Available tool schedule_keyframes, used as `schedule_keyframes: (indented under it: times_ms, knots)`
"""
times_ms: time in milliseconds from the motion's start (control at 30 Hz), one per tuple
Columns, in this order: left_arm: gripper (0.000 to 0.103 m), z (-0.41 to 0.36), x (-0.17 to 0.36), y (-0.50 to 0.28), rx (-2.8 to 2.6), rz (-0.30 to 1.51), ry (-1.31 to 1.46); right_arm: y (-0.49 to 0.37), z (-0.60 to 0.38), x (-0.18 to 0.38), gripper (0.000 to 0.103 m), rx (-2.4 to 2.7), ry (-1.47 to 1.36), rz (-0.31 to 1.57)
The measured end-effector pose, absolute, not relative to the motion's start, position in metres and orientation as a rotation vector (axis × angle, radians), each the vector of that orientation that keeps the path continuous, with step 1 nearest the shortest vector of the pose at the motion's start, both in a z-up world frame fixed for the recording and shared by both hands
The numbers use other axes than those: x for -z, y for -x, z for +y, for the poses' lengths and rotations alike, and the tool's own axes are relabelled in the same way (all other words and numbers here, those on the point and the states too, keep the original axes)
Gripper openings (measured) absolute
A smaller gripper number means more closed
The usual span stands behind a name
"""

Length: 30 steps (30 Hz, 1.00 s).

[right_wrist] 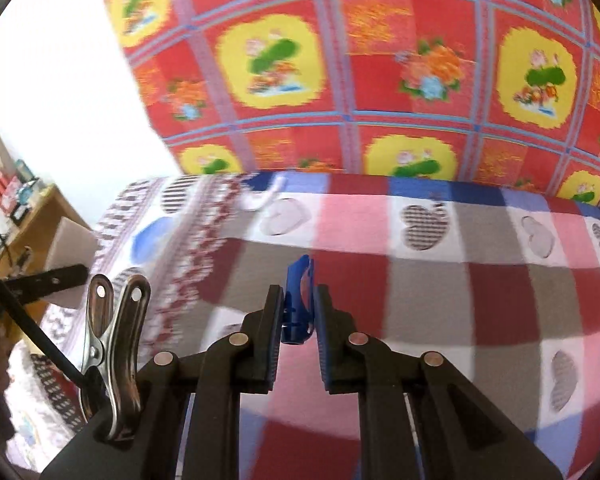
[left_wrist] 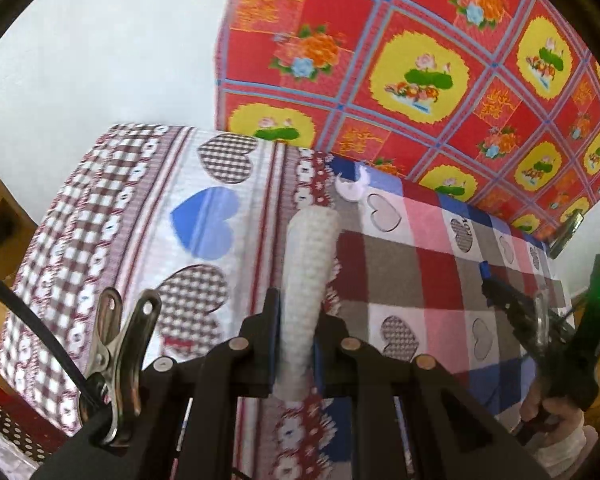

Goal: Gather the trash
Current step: 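Grasp the blue plastic item with the right gripper while the left lifts the foam, then carry the white foam with the left gripper while the right carries the blue item to the bucket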

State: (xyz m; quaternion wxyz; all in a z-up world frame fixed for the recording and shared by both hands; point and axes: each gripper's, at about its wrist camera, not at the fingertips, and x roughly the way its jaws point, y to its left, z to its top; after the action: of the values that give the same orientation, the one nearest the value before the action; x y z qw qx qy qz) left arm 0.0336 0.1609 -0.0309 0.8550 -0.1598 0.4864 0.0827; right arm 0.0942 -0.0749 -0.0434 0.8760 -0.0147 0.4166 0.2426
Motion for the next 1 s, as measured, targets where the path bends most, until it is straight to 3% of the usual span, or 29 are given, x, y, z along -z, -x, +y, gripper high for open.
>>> schedule_keyframes:
  times_ms: [567, 1000]
  knots:
    - [0.014, 0.253, -0.006, 0.084, -0.243, 0.916, 0.357, 0.016, 0.062, 0.003, 0.016, -0.712, 0.066, 0.778]
    - [0.014, 0.343, -0.004, 0.166, -0.422, 0.889, 0.432, 0.044, 0.166, -0.002, 0.016, -0.931, 0.151, 0.774]
